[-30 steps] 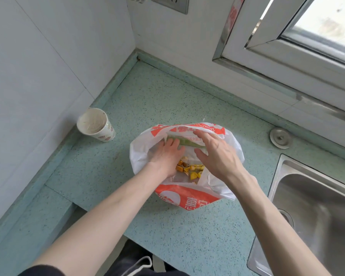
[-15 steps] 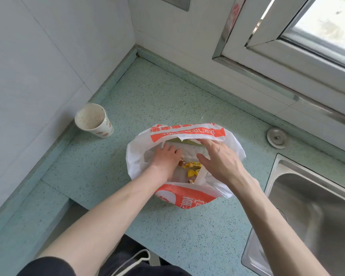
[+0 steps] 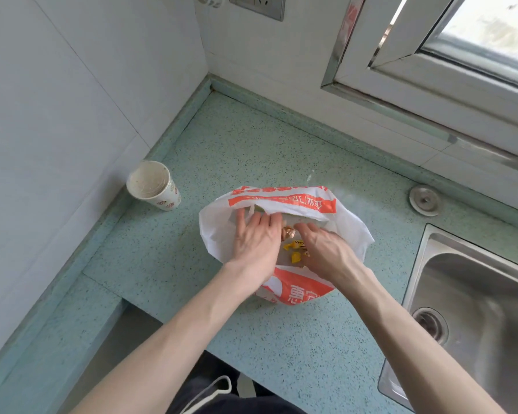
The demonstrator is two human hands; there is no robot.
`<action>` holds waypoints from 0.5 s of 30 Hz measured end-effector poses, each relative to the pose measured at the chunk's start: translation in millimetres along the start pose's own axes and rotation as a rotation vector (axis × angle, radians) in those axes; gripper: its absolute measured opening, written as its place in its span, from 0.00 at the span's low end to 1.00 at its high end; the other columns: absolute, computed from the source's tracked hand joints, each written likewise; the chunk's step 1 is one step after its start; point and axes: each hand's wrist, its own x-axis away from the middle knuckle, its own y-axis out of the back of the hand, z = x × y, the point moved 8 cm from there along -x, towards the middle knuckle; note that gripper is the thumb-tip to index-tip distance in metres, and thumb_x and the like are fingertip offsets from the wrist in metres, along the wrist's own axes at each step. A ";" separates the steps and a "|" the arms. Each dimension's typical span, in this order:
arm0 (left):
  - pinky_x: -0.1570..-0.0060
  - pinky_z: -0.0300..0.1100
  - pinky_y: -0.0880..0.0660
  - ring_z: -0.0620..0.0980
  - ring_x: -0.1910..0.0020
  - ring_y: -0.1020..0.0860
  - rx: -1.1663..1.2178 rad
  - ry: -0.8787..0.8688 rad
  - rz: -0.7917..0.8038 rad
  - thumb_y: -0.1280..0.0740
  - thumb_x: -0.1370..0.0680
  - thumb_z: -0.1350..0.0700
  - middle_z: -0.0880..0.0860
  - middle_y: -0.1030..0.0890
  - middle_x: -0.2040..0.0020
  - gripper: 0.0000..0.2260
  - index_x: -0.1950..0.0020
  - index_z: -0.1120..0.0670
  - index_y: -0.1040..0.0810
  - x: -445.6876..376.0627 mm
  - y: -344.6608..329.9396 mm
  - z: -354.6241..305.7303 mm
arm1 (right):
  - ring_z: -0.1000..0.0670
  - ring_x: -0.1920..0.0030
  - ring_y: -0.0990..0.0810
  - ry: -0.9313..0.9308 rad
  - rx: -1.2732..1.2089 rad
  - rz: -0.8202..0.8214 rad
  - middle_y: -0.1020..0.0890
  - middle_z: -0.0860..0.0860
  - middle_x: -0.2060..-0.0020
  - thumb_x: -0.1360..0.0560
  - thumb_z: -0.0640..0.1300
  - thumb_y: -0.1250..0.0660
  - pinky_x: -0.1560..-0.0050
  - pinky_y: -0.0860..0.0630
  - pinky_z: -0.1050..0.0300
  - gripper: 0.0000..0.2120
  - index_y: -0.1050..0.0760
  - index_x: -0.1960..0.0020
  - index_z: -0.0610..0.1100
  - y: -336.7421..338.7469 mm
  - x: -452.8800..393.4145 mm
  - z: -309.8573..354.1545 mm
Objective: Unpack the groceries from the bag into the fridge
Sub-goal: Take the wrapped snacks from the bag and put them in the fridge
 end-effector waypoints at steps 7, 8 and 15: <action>0.44 0.46 0.33 0.55 0.51 0.23 0.217 -0.164 -0.246 0.34 0.26 0.66 0.52 0.23 0.51 0.15 0.43 0.55 0.31 27.8 9.9 -4.7 | 0.42 0.41 0.21 0.041 0.221 0.043 0.23 0.47 0.42 0.26 0.51 0.29 0.36 0.31 0.50 0.23 0.30 0.34 0.45 -18.4 -2.8 1.2; 0.46 0.44 0.32 0.54 0.50 0.24 0.289 -0.166 -0.210 0.34 0.24 0.65 0.52 0.24 0.49 0.13 0.42 0.55 0.32 27.8 6.8 -4.9 | 0.42 0.41 0.22 0.043 0.251 0.042 0.24 0.46 0.42 0.26 0.49 0.29 0.36 0.32 0.50 0.23 0.30 0.34 0.45 -21.2 -2.7 2.3; 0.42 0.51 0.25 0.57 0.41 0.23 0.502 0.008 -0.003 0.38 0.17 0.59 0.57 0.24 0.39 0.14 0.32 0.57 0.32 10.7 -14.4 16.8 | 0.41 0.42 0.23 0.061 0.308 0.003 0.25 0.45 0.41 0.27 0.46 0.32 0.37 0.34 0.48 0.23 0.32 0.34 0.44 -37.0 -4.3 5.6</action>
